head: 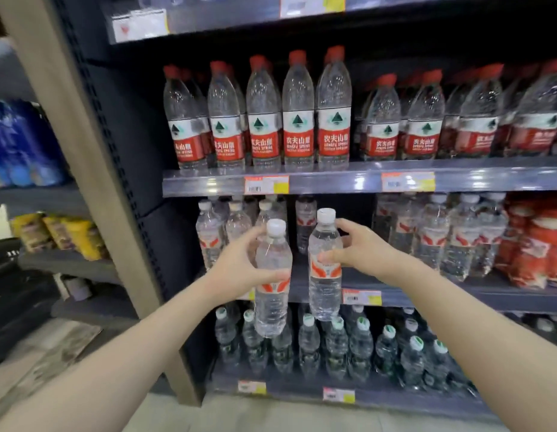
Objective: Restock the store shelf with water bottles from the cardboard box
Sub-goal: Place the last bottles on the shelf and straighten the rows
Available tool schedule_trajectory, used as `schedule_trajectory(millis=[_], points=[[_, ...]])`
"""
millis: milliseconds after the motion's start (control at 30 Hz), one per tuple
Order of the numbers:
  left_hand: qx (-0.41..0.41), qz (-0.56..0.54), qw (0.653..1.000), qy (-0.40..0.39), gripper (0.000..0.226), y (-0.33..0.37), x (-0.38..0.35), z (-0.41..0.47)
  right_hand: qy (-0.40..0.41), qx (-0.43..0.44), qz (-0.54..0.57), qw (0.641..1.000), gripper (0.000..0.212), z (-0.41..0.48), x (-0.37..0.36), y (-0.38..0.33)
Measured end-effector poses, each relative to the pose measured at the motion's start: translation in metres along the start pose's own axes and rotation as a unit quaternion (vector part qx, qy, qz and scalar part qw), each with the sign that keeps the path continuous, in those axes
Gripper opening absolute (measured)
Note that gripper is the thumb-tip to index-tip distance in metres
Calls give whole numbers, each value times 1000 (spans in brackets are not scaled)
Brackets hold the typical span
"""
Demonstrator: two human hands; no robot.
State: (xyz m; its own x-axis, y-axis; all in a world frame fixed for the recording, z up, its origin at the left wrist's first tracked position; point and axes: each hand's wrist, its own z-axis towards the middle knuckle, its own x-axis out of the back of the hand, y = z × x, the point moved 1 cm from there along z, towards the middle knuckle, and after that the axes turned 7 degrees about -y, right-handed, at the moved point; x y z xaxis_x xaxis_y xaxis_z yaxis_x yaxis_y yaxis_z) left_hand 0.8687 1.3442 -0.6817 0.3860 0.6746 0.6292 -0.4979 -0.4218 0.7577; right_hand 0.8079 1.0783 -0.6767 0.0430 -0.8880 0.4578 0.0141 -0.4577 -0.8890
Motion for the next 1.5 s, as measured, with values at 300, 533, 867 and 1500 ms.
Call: schedule_trajectory(millis=[300, 533, 867, 1500], points=[[-21, 3, 1000, -16, 74, -9, 6, 44, 32, -7, 32, 999, 58, 78, 4, 7], [6, -24, 1000, -15, 100, -31, 2, 57, 65, -3, 27, 998, 67, 120, 14, 13], [4, -60, 998, -36, 91, -56, -6, 63, 75, -36, 82, 993, 87, 152, 9, 55], [3, -109, 994, -29, 70, -72, -12, 67, 60, -42, 35, 997, 100, 167, 5, 71]])
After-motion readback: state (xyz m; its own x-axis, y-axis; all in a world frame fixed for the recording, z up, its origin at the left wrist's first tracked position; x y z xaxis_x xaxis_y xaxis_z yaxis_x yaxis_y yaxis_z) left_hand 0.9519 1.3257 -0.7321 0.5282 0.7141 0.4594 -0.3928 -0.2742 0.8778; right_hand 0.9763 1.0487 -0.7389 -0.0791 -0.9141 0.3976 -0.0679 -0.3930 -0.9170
